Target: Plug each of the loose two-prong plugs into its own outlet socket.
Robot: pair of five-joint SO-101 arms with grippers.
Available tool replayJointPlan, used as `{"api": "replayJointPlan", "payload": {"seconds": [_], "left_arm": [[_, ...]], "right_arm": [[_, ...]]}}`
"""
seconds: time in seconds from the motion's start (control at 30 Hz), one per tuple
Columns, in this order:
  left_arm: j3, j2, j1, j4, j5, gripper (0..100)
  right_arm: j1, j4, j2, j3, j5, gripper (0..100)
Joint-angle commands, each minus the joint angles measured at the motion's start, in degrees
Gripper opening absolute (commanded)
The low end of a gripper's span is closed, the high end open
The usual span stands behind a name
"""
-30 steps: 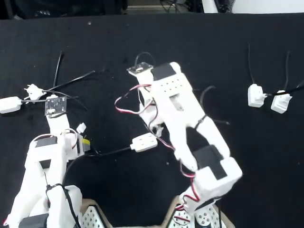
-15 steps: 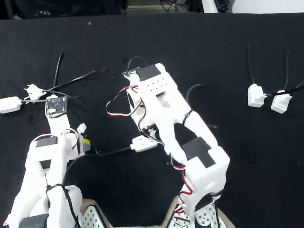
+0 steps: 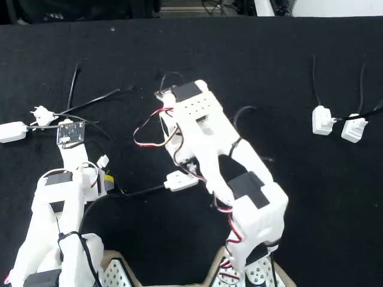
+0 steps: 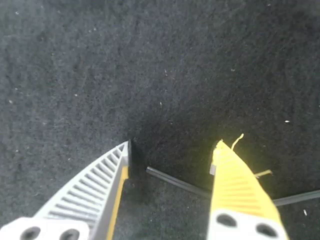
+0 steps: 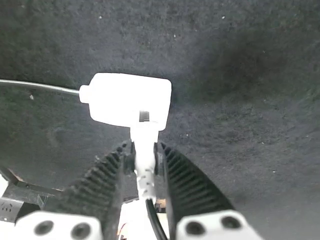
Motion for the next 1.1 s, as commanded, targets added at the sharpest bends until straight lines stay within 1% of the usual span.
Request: {"api": "replayJointPlan", "payload": {"seconds": [0.0,0.13,0.37,0.57,0.63,0.73,0.87,1.03,1.07], "left_arm": [[0.13,-0.7,0.66,-0.35,-0.53,27],[0.13,-0.7,0.66,-0.35,-0.53,27],[0.13,-0.7,0.66,-0.35,-0.53,27],[0.13,-0.7,0.57,-0.35,-0.53,27],[0.13,-0.7,0.57,-0.35,-0.53,27],[0.13,-0.7,0.48,-0.35,-0.53,27],[0.13,-0.7,0.48,-0.35,-0.53,27],[0.13,-0.7,0.48,-0.35,-0.53,27],[0.13,-0.7,0.48,-0.35,-0.53,27]], "right_arm": [[3.6,1.58,2.68,-2.86,-0.18,1.1],[4.22,1.58,5.67,-4.0,-0.09,1.1],[3.87,1.49,6.55,-4.35,-0.53,1.1],[3.78,-2.02,6.73,-3.56,-0.53,1.1],[3.08,-3.69,6.11,-1.8,-0.53,1.1],[-0.09,-7.03,4.09,3.12,-0.53,1.1],[-3.78,-13.89,-2.07,10.86,-0.53,1.1],[-4.04,-18.29,-8.22,15.52,0.44,2.0],[-3.96,-18.29,-9.1,15.6,1.58,4.1]]}}
